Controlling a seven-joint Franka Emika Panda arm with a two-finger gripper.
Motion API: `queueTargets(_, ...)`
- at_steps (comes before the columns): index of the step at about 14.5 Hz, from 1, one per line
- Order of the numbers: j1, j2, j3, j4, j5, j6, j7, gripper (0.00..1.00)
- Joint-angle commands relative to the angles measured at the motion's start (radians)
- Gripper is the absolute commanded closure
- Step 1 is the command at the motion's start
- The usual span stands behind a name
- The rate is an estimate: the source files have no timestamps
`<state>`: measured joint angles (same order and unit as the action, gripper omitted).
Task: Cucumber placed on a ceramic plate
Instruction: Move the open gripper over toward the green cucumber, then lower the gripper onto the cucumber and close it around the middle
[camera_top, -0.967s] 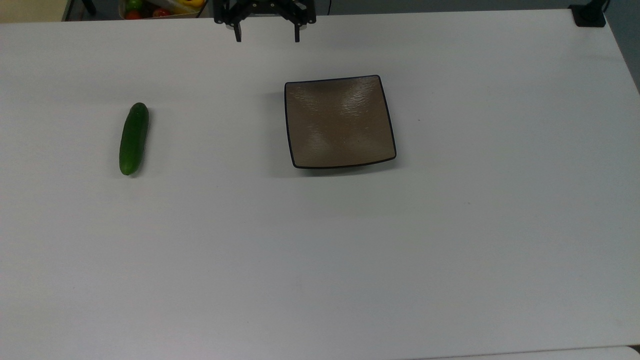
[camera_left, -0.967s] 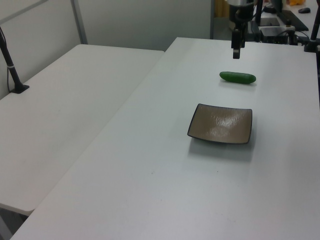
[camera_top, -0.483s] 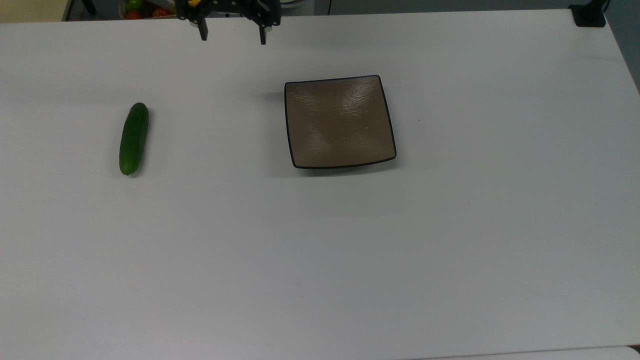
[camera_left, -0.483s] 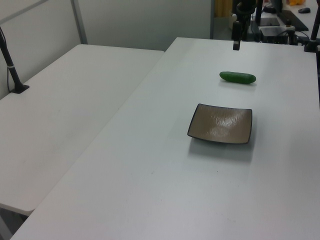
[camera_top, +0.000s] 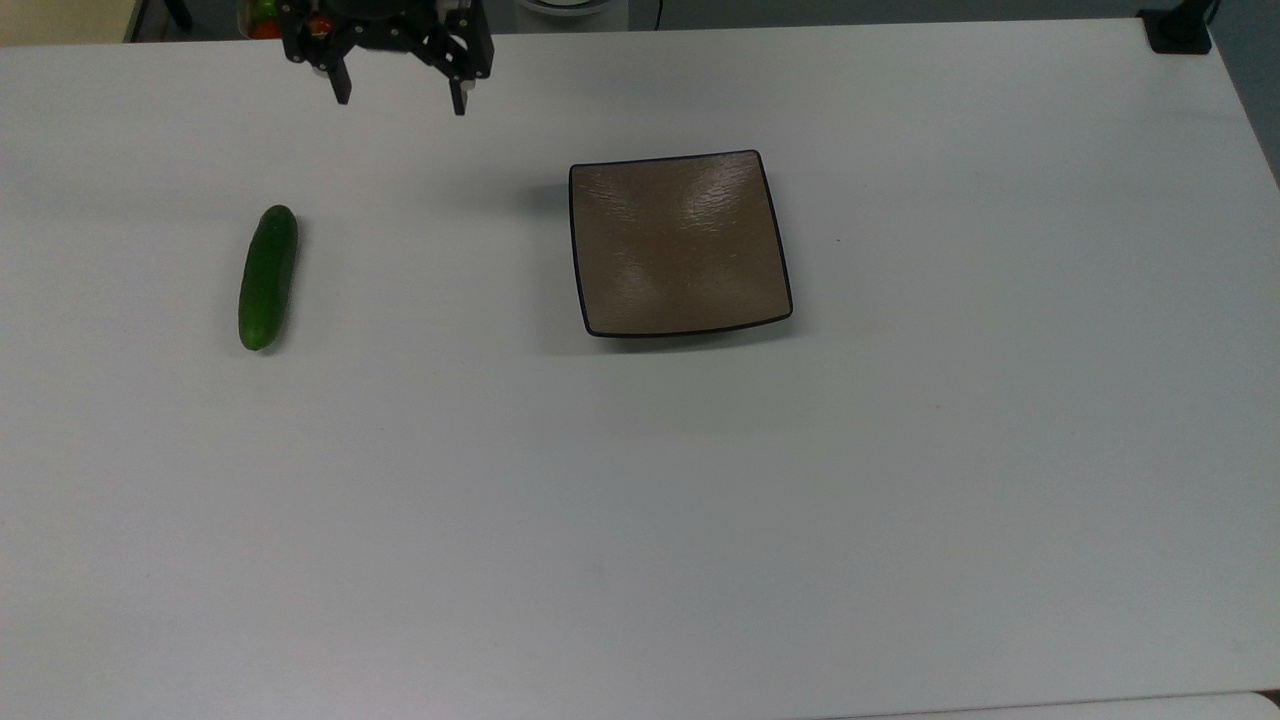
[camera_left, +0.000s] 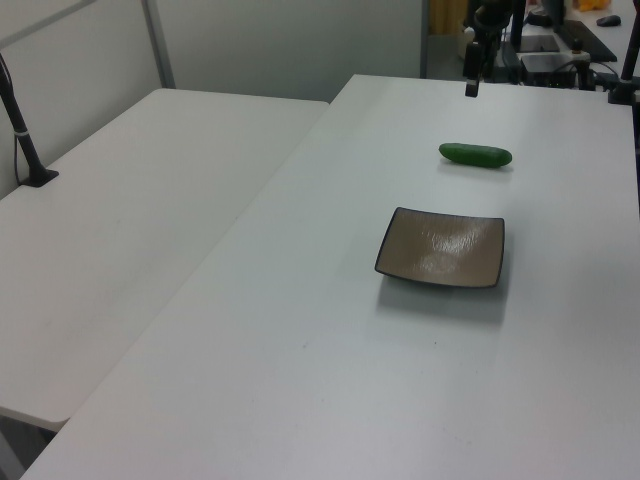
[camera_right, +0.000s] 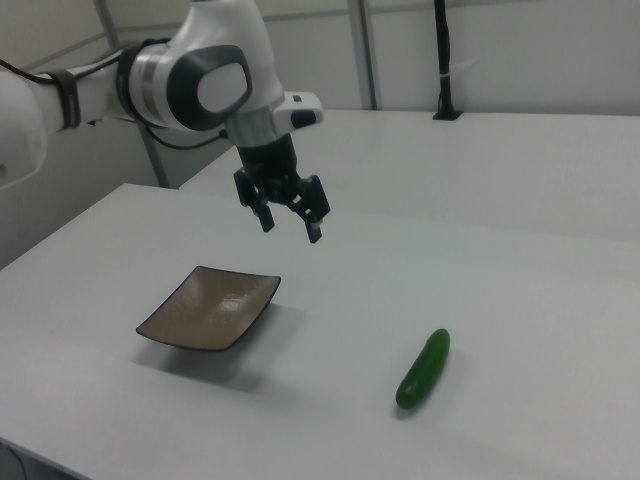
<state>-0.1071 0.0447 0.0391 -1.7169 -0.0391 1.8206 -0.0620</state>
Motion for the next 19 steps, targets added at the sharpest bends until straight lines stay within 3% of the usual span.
queueTargets(1, -0.013, 0.009, -0.012, -0.039, -0.033, 0.032, -0.021, 0.00)
queueTargets(6, -0.065, 0.059, -0.012, -0.047, -0.065, 0.106, -0.030, 0.00)
queueTargets(12, -0.158, 0.199, -0.015, -0.050, -0.204, 0.239, -0.030, 0.00)
queueTargets(19, -0.197, 0.282, -0.018, -0.049, -0.280, 0.302, -0.030, 0.00)
